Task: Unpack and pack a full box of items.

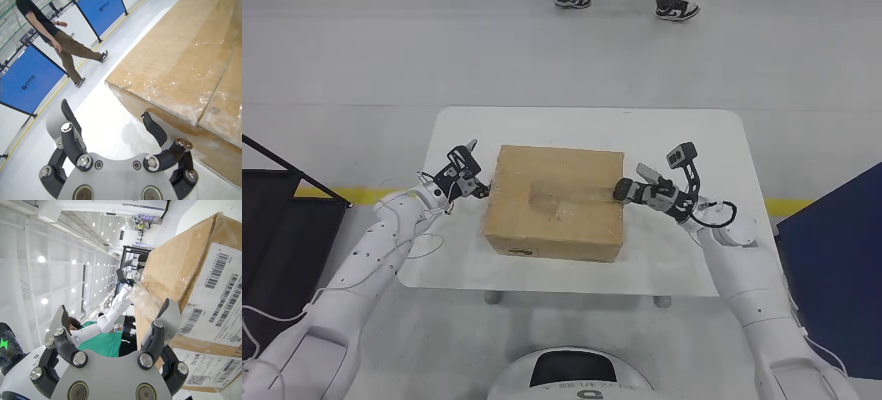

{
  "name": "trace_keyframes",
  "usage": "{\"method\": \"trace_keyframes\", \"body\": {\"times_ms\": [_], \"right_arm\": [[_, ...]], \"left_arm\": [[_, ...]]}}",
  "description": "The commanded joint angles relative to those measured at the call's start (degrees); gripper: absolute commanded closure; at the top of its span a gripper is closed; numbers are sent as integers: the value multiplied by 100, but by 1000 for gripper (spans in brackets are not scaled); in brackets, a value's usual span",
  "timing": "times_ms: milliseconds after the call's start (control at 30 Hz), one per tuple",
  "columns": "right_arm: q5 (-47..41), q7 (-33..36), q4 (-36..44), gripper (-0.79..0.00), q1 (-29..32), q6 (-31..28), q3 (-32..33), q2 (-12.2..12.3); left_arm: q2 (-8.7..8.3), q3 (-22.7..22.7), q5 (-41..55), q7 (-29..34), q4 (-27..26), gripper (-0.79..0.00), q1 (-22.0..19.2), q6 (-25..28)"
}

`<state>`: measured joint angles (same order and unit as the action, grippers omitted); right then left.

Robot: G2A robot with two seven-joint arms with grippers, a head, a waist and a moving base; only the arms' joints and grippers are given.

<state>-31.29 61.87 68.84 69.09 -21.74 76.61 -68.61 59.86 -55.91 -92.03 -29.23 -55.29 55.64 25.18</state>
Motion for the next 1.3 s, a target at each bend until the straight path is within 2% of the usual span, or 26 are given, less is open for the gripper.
{"method": "trace_keyframes", "body": {"times_ms": [0,500,767,867,1000,1133,1267], "right_arm": [[22,-35,-26,-785,-36,17,-44,-6],[99,-218,-355,-785,-317,94,-515,-94],[0,-183,-464,-785,-353,-112,-570,-110],[-19,-185,-460,-785,-332,-148,-547,-102],[-27,-188,-460,-785,-327,-158,-548,-98],[-39,-177,-464,-785,-339,-168,-557,-97],[-72,-168,-492,-785,-335,-210,-539,-91]], "left_arm": [[5,-8,-1,-10,7,-785,2,-2],[18,-129,-19,-45,0,-785,37,15],[-155,-751,256,-422,-165,-785,298,79],[-291,-1100,155,-538,-673,-785,611,146],[-485,-1497,-362,-259,-1989,-785,1306,307],[-565,-1628,-583,281,-3002,-785,1838,549],[-575,-1579,-382,703,-3686,-785,2147,919]]}}
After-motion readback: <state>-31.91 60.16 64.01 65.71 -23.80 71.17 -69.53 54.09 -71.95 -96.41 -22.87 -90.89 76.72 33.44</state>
